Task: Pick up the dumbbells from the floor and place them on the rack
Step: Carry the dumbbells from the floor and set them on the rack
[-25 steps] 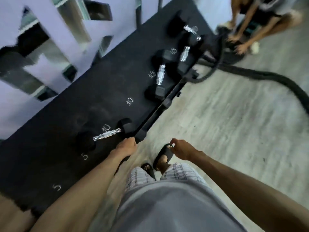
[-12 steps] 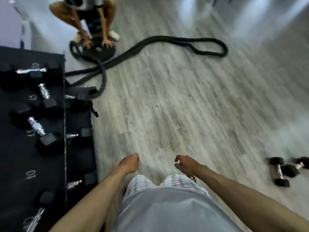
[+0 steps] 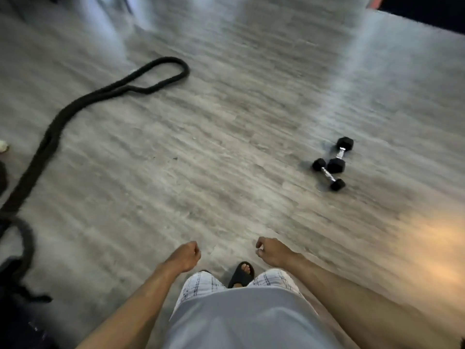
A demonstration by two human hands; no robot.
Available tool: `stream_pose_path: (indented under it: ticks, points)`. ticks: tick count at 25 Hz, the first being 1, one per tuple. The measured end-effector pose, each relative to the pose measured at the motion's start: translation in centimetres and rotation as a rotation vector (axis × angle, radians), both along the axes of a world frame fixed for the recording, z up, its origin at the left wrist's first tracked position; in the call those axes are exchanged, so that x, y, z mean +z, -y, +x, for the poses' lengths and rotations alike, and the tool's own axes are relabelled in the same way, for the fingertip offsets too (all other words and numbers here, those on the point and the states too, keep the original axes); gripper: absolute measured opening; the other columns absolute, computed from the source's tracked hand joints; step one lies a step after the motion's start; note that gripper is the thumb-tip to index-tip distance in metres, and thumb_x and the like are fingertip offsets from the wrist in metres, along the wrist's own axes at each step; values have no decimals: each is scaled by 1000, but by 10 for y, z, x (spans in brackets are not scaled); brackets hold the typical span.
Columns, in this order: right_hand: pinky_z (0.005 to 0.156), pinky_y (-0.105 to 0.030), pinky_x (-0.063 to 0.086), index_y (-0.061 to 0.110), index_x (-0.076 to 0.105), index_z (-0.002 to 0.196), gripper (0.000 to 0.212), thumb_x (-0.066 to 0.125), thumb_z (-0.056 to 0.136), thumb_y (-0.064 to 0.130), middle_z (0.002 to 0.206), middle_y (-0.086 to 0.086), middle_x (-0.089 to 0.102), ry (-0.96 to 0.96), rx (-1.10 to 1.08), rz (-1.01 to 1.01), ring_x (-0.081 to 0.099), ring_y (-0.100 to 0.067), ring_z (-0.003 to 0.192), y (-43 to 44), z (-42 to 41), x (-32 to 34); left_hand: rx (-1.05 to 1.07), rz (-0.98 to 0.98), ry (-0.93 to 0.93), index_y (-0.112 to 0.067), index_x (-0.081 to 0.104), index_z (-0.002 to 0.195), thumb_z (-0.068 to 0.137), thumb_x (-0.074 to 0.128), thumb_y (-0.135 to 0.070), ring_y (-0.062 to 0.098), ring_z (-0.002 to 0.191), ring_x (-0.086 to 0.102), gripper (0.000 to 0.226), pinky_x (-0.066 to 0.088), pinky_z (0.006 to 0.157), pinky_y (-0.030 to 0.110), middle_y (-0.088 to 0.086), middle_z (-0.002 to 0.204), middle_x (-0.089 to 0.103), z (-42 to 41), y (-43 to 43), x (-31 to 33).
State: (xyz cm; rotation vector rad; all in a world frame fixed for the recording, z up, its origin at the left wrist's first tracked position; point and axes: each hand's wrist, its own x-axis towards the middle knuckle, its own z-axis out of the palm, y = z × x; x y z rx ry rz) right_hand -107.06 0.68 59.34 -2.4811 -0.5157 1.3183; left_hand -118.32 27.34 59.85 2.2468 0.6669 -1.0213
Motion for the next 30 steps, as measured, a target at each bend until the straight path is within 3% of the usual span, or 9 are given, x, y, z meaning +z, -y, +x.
stream_pose_path:
  ticks: [6,11,15,23,28,30]
  points:
    - [87,-34,48,13,59,120,31,46,94,22,117,-11,66,-42,-380,-31,61,-27,107,97,54,-4,-335,-53,-6,-15,54,93,98,47,-26,31,96,67,14,54,81,38,10,95,66,168,80,-8]
    - [85,-34,49,6,65,110,28,48,92,19,111,-13,70,-79,-605,-41,64,-29,103,146,119,-14,-573,-96,-23,-15,53,93,97,49,-24,31,98,67,11,54,82,38,16,106,69,301,145,-29]
    - [85,-36,48,5,64,110,26,48,94,17,111,-14,69,-81,-723,-69,63,-27,99,174,200,-17,-661,-102,-41,-9,59,111,98,48,-24,34,103,65,22,53,86,39,19,113,68,406,188,-43]
    - [82,-36,48,7,58,112,25,52,92,21,108,-17,67,-99,-758,-56,63,-33,103,214,363,-27,-739,-118,-134,-8,59,107,97,49,-24,33,98,65,21,53,84,41,16,109,67,566,256,-54]
    - [103,-42,42,3,54,123,38,51,92,25,124,-23,58,-105,-729,-25,51,-40,122,266,452,-56,-685,-97,-204,-13,55,96,97,49,-20,29,89,67,9,57,84,41,16,104,69,633,308,-76]
    - [98,-36,42,2,55,122,34,48,96,23,122,-24,61,-142,-659,-4,55,-38,118,292,493,-73,-620,-103,-203,-12,56,96,97,49,-19,30,90,69,10,57,84,41,18,101,71,660,337,-89]
